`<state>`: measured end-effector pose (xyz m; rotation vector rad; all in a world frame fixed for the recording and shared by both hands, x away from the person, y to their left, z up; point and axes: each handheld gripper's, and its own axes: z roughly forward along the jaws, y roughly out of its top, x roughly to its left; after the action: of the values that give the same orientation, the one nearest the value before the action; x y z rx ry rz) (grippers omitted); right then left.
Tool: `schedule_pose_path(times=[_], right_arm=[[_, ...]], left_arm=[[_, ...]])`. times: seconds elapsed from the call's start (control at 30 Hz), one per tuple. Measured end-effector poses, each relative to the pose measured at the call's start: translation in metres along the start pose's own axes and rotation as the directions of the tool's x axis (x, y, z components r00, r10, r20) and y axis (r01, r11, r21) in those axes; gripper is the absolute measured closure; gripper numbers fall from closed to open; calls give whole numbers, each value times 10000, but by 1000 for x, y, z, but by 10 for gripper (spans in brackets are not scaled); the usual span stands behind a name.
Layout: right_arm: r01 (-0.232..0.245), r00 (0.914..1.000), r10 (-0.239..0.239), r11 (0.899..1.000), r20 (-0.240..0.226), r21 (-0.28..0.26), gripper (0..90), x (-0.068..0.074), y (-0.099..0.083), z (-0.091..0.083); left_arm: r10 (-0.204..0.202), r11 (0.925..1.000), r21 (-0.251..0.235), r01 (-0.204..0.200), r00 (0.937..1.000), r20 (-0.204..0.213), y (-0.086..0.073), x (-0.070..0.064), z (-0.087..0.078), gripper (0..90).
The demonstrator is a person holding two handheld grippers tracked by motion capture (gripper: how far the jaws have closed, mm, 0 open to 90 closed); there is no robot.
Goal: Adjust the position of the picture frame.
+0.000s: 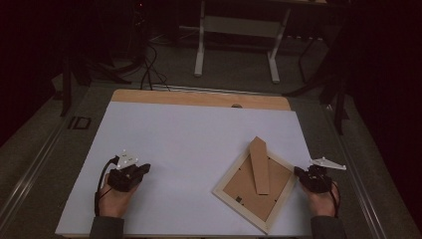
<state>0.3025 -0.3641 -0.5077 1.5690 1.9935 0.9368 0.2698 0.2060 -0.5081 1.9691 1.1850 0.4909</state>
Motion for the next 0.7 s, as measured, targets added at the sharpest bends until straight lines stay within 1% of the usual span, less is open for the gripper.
schedule_pose_path(times=[0.13, 0.17, 0.47, 0.57, 0.7], right_arm=[[48, 10000, -49, 9999, 66, 149, 898, 1, -3, -3], [38, 9999, -40, 9998, 152, 188, 898, 1, -4, -4], [7, 9998, -16, 9990, 209, 455, 898, 3, -14, -14], [29, 9997, -45, 9978, 237, 661, 898, 4, -19, -14], [-156, 9998, 149, 9975, 117, 690, 898, 4, -23, -15]], left_arm=[[-84, 10000, 37, 84, 9999, -88, -1, 0, 2, 900], [-84, 10000, 46, 84, 9999, -108, -1, 0, 2, 900], [-220, 9998, -25, 219, 9995, -206, -2, 2, 1, 900], [-178, 9998, 3, 178, 9996, -212, -1, 1, 2, 900], [-99, 9999, 30, 99, 9998, -193, -1, 0, 2, 900]])
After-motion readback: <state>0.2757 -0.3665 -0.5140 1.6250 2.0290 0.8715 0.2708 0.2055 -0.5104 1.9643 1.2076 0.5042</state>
